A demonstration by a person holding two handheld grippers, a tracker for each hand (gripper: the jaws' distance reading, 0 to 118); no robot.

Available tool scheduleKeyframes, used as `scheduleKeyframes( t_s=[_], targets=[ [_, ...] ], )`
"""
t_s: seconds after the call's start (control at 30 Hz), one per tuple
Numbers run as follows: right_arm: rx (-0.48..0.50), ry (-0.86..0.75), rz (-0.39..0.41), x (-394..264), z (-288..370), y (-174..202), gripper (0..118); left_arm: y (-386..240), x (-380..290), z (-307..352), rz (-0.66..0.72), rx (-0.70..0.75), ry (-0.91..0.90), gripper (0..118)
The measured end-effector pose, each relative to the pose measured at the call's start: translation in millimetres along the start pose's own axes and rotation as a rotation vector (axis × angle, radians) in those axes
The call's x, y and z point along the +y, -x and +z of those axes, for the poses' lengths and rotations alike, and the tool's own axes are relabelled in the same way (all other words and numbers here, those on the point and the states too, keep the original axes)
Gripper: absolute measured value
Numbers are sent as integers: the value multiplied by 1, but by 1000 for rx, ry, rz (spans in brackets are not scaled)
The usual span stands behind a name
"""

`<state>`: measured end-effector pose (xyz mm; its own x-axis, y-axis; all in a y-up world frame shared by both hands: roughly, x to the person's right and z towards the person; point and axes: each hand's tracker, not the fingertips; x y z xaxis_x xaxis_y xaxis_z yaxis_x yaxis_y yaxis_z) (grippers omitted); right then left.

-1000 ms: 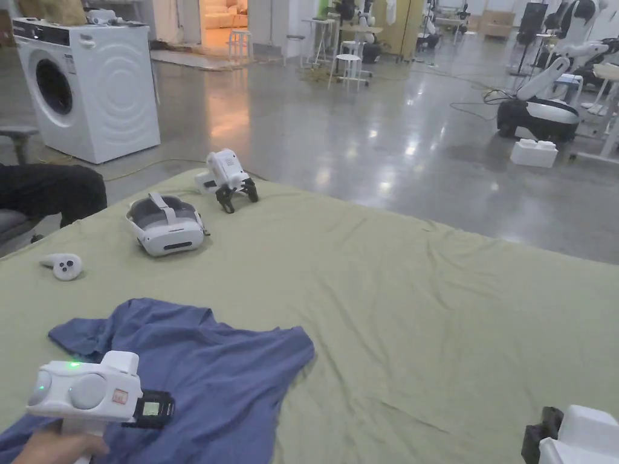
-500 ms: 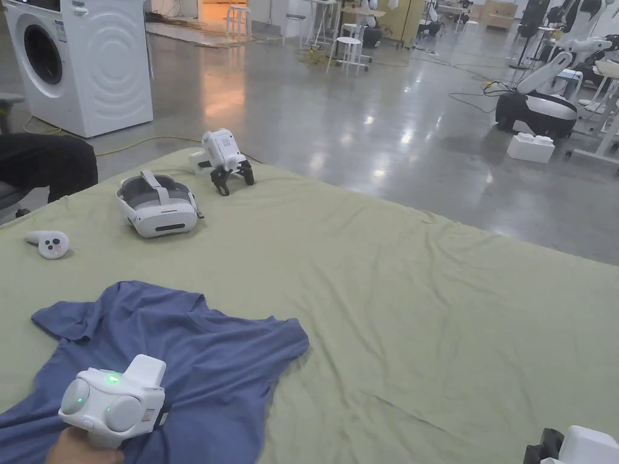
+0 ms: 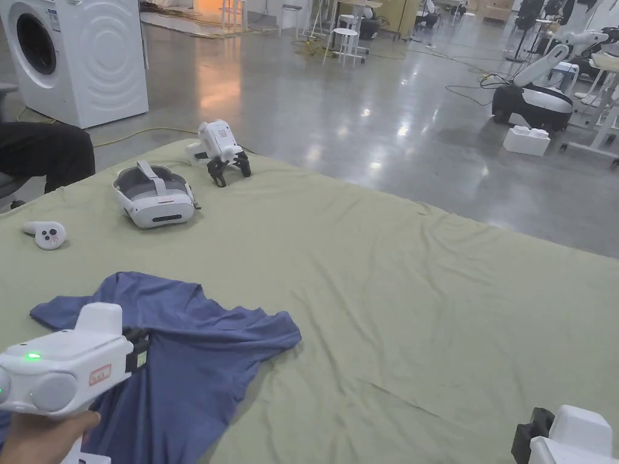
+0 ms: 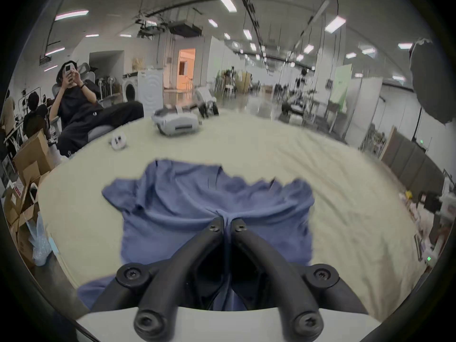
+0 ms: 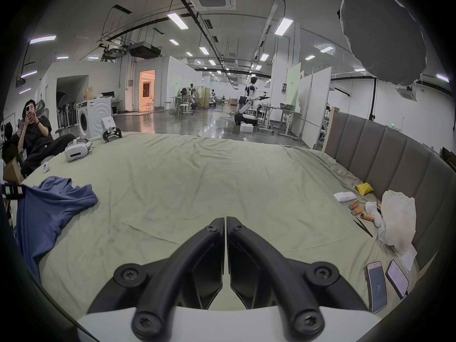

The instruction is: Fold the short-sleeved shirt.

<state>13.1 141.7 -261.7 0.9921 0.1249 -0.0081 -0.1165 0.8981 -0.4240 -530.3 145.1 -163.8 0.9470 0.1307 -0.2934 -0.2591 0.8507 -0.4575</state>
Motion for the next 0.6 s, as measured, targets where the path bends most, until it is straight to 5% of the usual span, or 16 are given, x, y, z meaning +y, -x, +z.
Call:
scheduleKeyframes(
  t_s=[0.3,0.6],
  targets=[
    [-11,-65,-36,20,16,-24,1,-66,101,77,-78,-94,-223,0],
    [-50,-126,-97,30,41,-76,1,-210,160,112,-205,-356,-313,0]
  ],
)
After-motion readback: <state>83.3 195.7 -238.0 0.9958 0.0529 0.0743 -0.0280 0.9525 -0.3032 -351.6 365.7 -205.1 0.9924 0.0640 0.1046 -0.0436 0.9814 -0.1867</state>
